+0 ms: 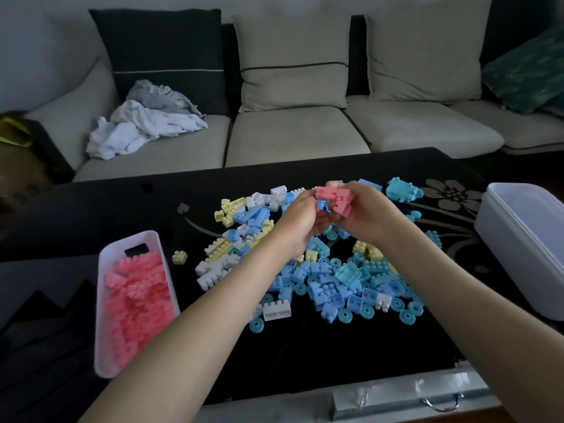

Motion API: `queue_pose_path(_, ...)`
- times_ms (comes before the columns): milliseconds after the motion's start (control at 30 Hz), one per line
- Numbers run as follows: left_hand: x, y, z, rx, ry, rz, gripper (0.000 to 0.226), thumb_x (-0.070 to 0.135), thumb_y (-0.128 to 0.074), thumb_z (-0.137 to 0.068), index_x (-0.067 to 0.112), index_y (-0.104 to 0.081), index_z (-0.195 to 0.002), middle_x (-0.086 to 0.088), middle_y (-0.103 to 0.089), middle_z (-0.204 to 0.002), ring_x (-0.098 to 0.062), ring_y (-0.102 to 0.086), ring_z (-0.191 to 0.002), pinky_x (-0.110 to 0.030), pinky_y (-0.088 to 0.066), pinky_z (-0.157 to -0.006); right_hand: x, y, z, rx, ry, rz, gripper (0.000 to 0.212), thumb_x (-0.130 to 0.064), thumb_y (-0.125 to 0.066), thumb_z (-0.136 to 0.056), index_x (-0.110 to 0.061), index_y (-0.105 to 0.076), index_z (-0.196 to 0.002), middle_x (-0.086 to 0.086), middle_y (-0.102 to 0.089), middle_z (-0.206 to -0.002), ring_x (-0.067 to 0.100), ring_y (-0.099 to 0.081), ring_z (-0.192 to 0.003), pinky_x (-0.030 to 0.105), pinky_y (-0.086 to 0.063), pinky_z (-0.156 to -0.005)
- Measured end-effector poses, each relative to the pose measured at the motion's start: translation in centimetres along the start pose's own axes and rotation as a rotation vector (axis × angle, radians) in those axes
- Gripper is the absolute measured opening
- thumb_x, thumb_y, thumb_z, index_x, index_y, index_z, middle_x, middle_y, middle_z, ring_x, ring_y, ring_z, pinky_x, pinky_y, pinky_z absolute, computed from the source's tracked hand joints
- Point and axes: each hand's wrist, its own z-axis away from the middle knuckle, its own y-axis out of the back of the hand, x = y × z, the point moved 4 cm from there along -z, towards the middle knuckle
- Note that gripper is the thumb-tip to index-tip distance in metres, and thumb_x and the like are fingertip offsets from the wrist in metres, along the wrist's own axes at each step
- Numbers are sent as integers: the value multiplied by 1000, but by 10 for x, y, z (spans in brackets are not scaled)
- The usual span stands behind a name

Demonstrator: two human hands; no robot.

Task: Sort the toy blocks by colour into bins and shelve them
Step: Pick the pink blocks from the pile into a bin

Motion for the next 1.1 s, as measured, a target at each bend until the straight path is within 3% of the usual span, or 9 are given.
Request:
queue_pose_path(133, 5, 45, 22, 99, -145, -352, 30, 34, -33, -104, 17, -55, -115, 2, -62, -93, -10, -58, -78, -30, -50, -84, 27, -44, 7, 42, -76, 48, 23, -4, -31, -90, -8, -46, -73, 6, -44, -66, 9, -43, -40, 17, -32, -37)
queue_pose_path(333, 18, 135, 73, 279, -171, -283, 25, 31, -44, -101, 12, -55, -89, -3, -59, -76, -12, -56, -67, -27, -49, -70, 81, -132, 17, 86, -115, 332, 23, -5, -37, -93, -9, -48, -73, 7, -45, -63, 11, -41, -42, 14, -29, -33)
queue_pose_path(467, 12, 184, 105, 411, -103, -214, 23, 27, -48, -99, 6, -52, -93, -11, -62, -74, -24, -63, -66, -43, -56, -82, 124, -189, 15, -5, -53, 384, 25, -13, -39, -96, -14, -44, -71, 1, -38, -61, 9, -37, -41, 11, -30, -37)
queue_pose_path(533, 11, 206, 124, 491, -65, -357, 30, 33, -45, -100, 4, -54, -102, -7, -65, -80, -16, -63, -66, -35, -56, -72, 141, -206, 12, -29, -7, 555, 17, -20, -45, -96, -14, -48, -81, 1, -44, -73, 15, -50, -59, 19, -42, -51)
queue_pose_path(600, 11, 226, 143, 540, -30, -643, 31, 36, -41, -101, 9, -56, -105, -3, -63, -91, -8, -58, -69, -22, -45, -58, 153, -217, 8, -49, 55, 972, 7, -22, -52, -93, -16, -51, -90, 3, -51, -87, 20, -56, -81, 28, -46, -70)
queue_pose_path(733, 2, 249, 165, 330, 100, -896, 23, 16, -40, -95, 14, -63, -92, 2, -54, -84, -7, -50, -60, -16, -38, -53, 171, -223, 11, -44, 30, 993, 23, -26, -38, -95, -13, -44, -113, 11, -53, -98, 19, -51, -69, 28, -38, -51)
queue_pose_path(800, 4, 244, 169, 254, 105, -970, 21, 18, -42, -96, 18, -62, -90, 2, -57, -82, -6, -52, -63, -17, -39, -55, 172, -229, 18, -156, 44, 1137, 39, -33, -35, -97, -12, -34, -129, 10, -50, -109, 20, -51, -84, 30, -39, -59)
queue_pose_path(967, 9, 233, 167, 127, 53, -1095, 25, 17, -40, -97, 16, -57, -115, 5, -55, -75, -4, -50, -61, -14, -37, -52, 162, -230, 37, -404, 194, 1267, 48, -40, -32, -98, -22, -21, -141, 9, -46, -134, 22, -53, -108, 30, -39, -83)
queue_pose_path(1100, 13, 242, 167, 276, 57, -1103, 39, 10, -32, -98, 18, -52, -130, -1, -59, -111, -12, -59, -88, -19, -43, -66, 157, -217, 52, -506, 206, 1389, 45, -34, -33, -100, -22, -18, -142, 4, -54, -128, 18, -58, -95, 26, -41, -78)
